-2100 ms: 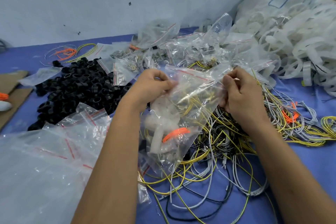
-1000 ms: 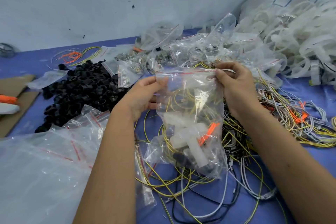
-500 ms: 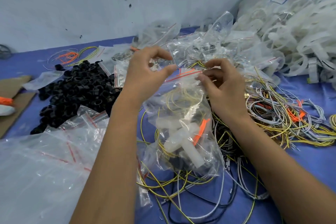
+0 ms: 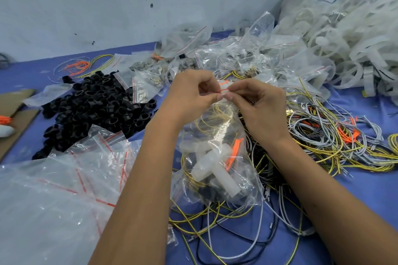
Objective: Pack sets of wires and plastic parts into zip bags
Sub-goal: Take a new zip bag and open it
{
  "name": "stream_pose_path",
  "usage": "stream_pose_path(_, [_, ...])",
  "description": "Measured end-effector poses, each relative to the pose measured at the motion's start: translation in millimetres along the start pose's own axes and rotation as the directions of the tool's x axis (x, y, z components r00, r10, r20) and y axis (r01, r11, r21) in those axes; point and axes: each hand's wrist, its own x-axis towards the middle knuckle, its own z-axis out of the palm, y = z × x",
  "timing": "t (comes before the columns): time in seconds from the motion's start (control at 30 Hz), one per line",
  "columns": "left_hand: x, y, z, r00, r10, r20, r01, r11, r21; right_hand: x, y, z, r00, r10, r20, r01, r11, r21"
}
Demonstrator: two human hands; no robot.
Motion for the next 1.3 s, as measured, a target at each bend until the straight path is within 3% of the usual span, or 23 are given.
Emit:
stream_pose_path(0.27, [0.2, -1.9, 3.6, 1.0, 0.02, 0.0, -0.02, 1.0, -0.012, 3.4, -1.2, -1.2, 0.998, -0.036, 0.048, 0.04, 0.996, -0.085])
stream_pose_path(0.93, [-2.7, -1.2, 1.8, 0.996, 0.036, 0.082, -0.037, 0.999, 0.014, 4.0, 0.2, -1.5, 0.987, -0.081, 0.137, 0.091, 0.993, -0.073])
stream_pose_path(1.3, [-1.8, -2.5, 4.3, 0.999, 0.035, 0.034, -0.036, 0.999, 0.019, 1.8, -2.3, 1.2, 0.992, 0.004, 0.127, 0.011, 0.993, -0.114])
